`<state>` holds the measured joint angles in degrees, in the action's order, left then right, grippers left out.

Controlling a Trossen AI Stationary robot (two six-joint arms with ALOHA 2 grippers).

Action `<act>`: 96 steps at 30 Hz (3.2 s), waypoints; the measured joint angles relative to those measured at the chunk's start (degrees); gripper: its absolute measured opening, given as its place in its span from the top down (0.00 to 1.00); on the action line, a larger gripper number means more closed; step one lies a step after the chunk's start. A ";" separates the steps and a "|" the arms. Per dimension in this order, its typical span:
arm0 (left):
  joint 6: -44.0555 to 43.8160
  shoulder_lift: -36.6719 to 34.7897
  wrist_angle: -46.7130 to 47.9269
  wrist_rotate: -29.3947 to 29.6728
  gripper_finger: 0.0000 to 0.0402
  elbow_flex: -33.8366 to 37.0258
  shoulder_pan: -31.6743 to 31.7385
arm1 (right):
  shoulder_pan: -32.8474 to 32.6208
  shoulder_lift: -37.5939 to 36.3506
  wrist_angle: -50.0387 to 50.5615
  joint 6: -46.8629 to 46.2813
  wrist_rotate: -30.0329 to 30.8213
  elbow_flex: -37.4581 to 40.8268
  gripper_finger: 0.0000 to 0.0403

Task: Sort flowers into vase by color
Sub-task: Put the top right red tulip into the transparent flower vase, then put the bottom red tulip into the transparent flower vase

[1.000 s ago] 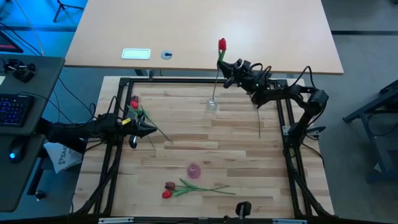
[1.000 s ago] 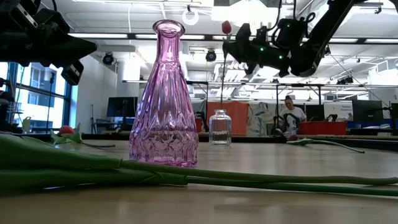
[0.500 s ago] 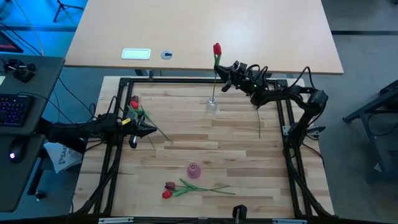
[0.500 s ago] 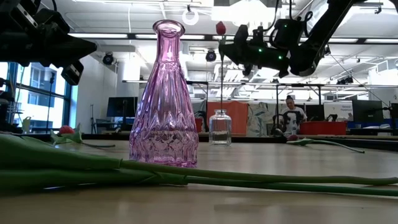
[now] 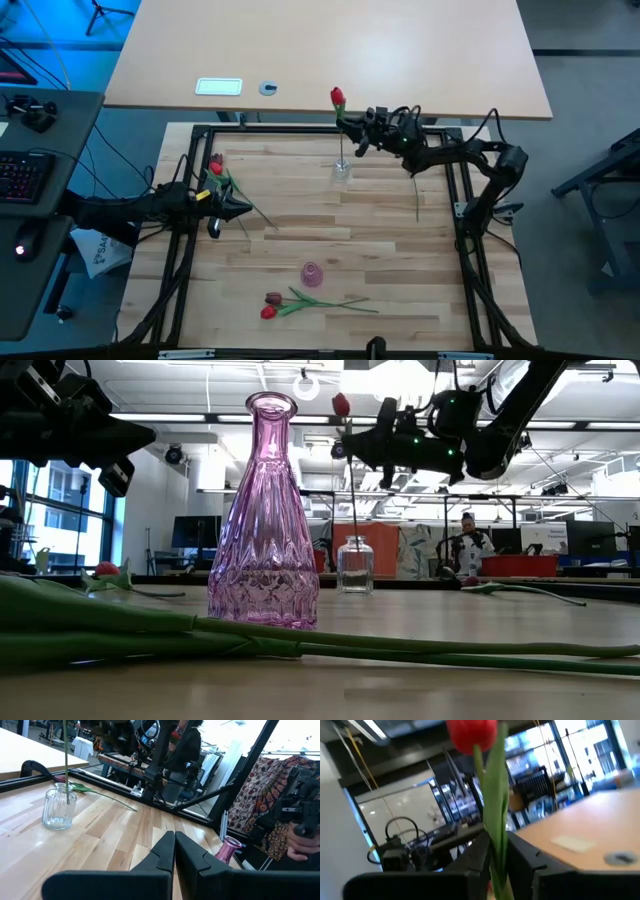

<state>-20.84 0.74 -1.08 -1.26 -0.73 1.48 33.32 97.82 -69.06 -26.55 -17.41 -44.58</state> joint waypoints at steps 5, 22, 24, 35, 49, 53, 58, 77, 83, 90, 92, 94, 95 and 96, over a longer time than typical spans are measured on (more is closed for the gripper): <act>0.00 0.00 0.00 0.01 1.00 0.00 0.00 | 0.00 -3.35 8.38 1.75 0.00 -0.01 0.75; 0.00 0.02 0.00 -0.02 1.00 0.00 0.00 | 0.00 -22.26 50.34 15.05 -0.05 0.00 0.44; -0.01 0.01 0.00 0.00 1.00 0.01 0.00 | 0.00 -24.27 54.96 15.04 -0.35 0.00 0.44; 0.00 0.02 0.00 0.00 1.00 0.00 0.00 | -0.49 -31.28 74.24 10.59 -14.92 0.00 0.44; -0.01 0.01 0.00 -0.02 1.00 0.00 0.00 | -19.28 -31.52 85.88 9.65 -26.43 0.00 0.44; 0.00 0.02 0.00 0.01 1.00 0.00 0.00 | -25.70 -31.52 85.63 6.12 -26.15 0.00 0.44; 0.00 0.00 -0.02 -0.01 1.00 0.02 0.00 | -33.79 -31.52 85.53 3.09 -19.92 0.00 0.44; 0.00 0.02 -0.01 -0.02 1.00 0.00 0.00 | -59.23 -18.81 64.86 -23.11 11.17 -5.26 0.44; 0.00 0.00 -0.02 0.00 1.00 0.00 0.00 | -61.39 -7.44 70.20 -15.56 10.32 -17.47 0.44; -0.02 0.02 -0.02 0.00 1.00 0.00 0.00 | -61.64 4.64 76.47 -2.01 9.54 -30.09 0.44; 0.00 0.02 0.00 -0.02 1.00 0.00 0.00 | -61.71 7.82 77.43 1.01 8.43 -32.95 0.44; 0.00 -0.01 -0.02 0.01 1.00 0.00 0.00 | -62.03 10.91 78.69 4.26 8.14 -35.39 0.44; -0.01 0.00 0.00 -0.01 1.00 0.00 0.00 | -62.23 12.46 79.61 6.22 8.32 -36.63 0.44; 0.00 0.00 0.00 -0.02 1.00 0.00 0.00 | -62.38 14.01 80.55 8.14 8.96 -37.88 0.44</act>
<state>-20.84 0.74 -1.08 -1.28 -0.73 1.48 -29.05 111.83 11.48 -18.41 -8.45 -82.46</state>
